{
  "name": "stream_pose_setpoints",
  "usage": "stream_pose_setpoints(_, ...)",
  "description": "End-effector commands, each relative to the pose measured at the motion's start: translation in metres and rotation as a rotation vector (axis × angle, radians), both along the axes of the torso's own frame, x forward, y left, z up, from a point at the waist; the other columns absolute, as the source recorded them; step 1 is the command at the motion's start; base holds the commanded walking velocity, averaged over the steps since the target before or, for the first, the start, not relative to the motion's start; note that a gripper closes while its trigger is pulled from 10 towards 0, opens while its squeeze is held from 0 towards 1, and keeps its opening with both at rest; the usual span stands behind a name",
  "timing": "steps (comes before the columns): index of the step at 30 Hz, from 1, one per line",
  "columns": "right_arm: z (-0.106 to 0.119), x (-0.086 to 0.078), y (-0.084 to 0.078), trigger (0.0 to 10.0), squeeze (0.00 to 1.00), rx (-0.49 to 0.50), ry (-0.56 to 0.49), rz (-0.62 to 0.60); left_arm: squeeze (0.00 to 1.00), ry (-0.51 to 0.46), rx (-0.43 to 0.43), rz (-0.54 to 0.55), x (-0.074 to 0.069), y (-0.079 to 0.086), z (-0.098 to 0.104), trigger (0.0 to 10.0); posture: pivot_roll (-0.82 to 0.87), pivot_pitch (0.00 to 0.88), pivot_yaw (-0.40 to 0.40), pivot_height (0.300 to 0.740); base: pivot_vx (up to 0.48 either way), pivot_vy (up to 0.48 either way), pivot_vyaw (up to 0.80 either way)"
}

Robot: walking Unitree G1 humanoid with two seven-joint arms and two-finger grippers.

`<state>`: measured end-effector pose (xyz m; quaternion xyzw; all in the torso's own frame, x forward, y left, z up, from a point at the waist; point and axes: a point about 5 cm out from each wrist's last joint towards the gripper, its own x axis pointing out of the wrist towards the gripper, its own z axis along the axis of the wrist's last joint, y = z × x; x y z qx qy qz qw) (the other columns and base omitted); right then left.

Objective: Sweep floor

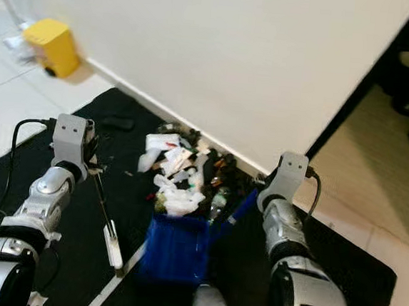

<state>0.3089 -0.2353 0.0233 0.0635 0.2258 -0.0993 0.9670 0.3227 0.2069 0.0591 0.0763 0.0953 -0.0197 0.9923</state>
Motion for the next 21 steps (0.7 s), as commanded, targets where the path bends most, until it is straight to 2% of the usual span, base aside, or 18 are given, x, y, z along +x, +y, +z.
stream_pose_setpoints(1, 0.001, -0.001, -0.007, 10.0, 0.0, -0.015, 0.003, -0.029, 0.0, 0.003, 0.006, 0.002, -0.001, 0.003, 0.0, 10.0, 0.01, 0.0, 0.058, 0.74, 0.0, 0.0, -0.8)
stream_pose_setpoints(2, 0.005, -0.001, -0.017, 10.0, 0.0, -0.024, -0.007, -0.079, 0.0, 0.011, 0.019, -0.018, -0.001, 0.002, -0.001, 10.0, 0.01, 0.0, 0.054, 0.74, 0.0, 0.0, -0.8)
stream_pose_setpoints(3, 0.005, -0.001, -0.017, 10.0, 0.0, -0.024, -0.007, -0.079, 0.0, 0.011, 0.019, -0.018, -0.001, 0.002, -0.001, 10.0, 0.01, 0.0, 0.054, 0.74, 0.0, 0.0, -0.8)
stream_pose_setpoints(4, 0.01, -0.002, -0.029, 10.0, 0.0, -0.052, -0.022, -0.13, 0.0, 0.014, 0.021, -0.001, 0.002, 0.005, 0.0, 10.0, -0.02, 0.0, 0.094, 0.74, 0.0, 0.0, -0.8)
stream_pose_setpoints(7, 0.014, -0.001, -0.033, 10.0, 0.0, -0.094, -0.026, -0.117, 0.0, 0.023, -0.006, 0.036, 0.004, 0.007, 0.0, 10.0, -0.02, 0.0, 0.097, 0.74, 0.0, 0.0, -0.8)
stream_pose_setpoints(10, 0.016, -0.002, -0.04, 10.0, 0.0, -0.073, -0.031, -0.198, 0.0, 0.022, 0.058, -0.041, 0.006, -0.001, 0.001, 10.0, -0.02, 0.0, 0.06, 0.74, 0.0, 0.0, -0.8)
stream_pose_setpoints(13, 0.015, 0.001, -0.032, 10.0, 0.0, -0.103, -0.018, -0.131, 0.0, 0.006, 0.028, 0.005, 0.01, 0.0, 0.005, 10.0, -0.01, 0.0, 0.046, 0.74, 0.0, 0.0, -0.8)
stream_pose_setpoints(21, 0.022, 0.01, -0.025, 10.0, 0.0, -0.104, -0.044, -0.133, 0.0, 0.02, 0.009, 0.063, -0.001, 0.016, -0.003, 10.0, 0.01, 0.0, 0.028, 0.74, 0.0, 0.0, -0.8)
